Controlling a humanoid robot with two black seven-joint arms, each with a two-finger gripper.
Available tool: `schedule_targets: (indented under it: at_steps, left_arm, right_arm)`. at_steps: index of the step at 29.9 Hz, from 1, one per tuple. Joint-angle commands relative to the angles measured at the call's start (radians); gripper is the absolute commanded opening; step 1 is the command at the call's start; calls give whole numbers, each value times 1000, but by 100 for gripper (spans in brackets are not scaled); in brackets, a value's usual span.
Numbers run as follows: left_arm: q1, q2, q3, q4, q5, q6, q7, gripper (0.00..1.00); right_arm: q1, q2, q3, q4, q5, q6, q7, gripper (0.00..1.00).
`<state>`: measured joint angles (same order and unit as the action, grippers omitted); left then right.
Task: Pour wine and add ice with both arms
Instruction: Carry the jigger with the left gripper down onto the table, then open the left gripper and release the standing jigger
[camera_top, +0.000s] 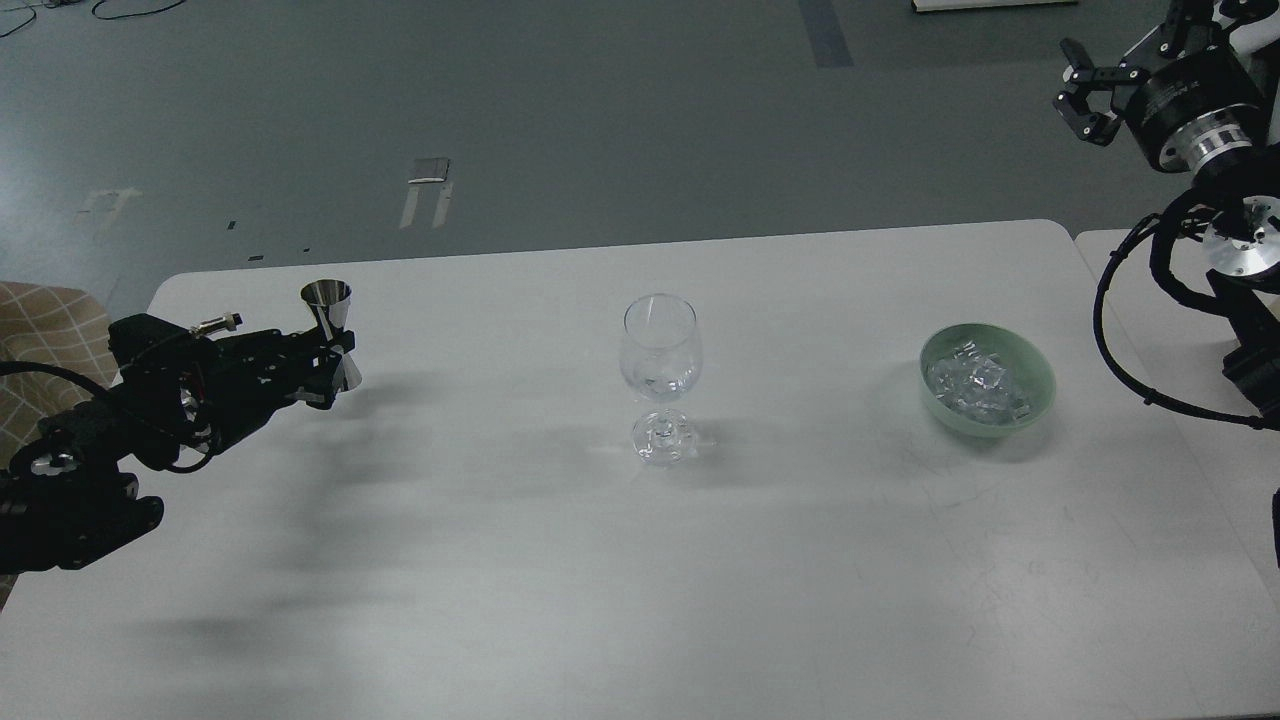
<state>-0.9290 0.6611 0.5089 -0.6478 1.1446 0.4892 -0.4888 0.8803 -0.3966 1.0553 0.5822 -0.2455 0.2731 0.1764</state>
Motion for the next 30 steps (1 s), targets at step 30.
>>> schedule_targets:
  at_steps: [30]
  left_arm:
    - [127, 34, -23, 60, -105, 0, 0, 62]
  right_arm:
    - [-1, -2, 0, 8, 0, -2, -2, 100]
